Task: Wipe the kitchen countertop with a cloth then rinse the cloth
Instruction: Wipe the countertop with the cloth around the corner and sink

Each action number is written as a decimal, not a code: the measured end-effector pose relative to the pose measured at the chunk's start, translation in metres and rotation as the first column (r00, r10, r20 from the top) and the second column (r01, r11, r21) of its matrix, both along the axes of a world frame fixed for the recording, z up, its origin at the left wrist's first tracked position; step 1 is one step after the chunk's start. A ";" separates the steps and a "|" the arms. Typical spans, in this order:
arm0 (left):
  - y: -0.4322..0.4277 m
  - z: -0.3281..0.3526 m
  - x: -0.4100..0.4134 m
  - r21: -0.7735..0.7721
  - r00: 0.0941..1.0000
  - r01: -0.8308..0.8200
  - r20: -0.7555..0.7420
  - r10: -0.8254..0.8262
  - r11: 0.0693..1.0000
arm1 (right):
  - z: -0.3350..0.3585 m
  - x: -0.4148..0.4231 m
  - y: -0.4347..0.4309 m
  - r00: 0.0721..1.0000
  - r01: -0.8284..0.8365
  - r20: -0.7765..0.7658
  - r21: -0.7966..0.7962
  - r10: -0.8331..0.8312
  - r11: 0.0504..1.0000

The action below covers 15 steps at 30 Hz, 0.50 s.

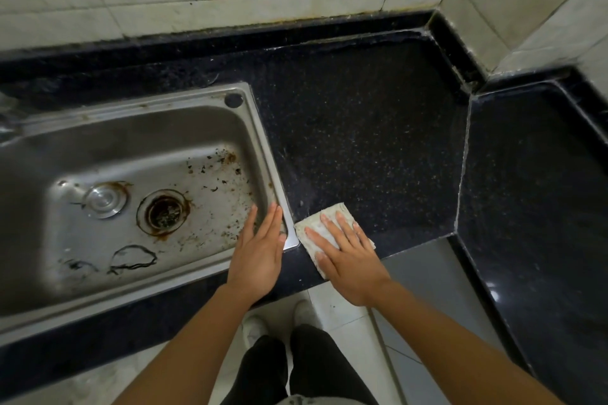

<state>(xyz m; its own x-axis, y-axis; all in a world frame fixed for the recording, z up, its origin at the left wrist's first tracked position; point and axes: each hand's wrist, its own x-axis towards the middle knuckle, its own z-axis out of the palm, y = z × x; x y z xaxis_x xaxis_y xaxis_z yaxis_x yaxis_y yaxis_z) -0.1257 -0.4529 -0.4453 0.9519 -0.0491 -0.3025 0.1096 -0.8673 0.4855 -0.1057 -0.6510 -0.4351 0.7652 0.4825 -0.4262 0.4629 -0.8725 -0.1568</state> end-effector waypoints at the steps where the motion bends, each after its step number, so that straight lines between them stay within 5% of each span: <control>1: 0.000 0.001 0.000 -0.006 1.000 -0.005 0.003 0.005 1.000 | -0.001 0.008 0.003 1.000 0.008 0.015 -0.006 -0.007 1.000; 5: -0.002 0.004 0.003 0.007 1.000 -0.019 0.017 0.019 1.000 | -0.006 0.054 0.018 0.996 0.088 0.030 0.034 -0.089 0.996; 9: -0.003 0.002 0.006 0.226 0.971 0.082 0.200 -0.129 0.971 | -0.008 0.100 0.043 0.992 0.127 0.018 0.058 -0.128 0.990; 15: -0.003 -0.006 0.004 0.213 0.969 0.045 0.230 -0.095 0.976 | -0.009 0.153 0.077 0.990 0.136 -0.031 0.054 -0.135 0.989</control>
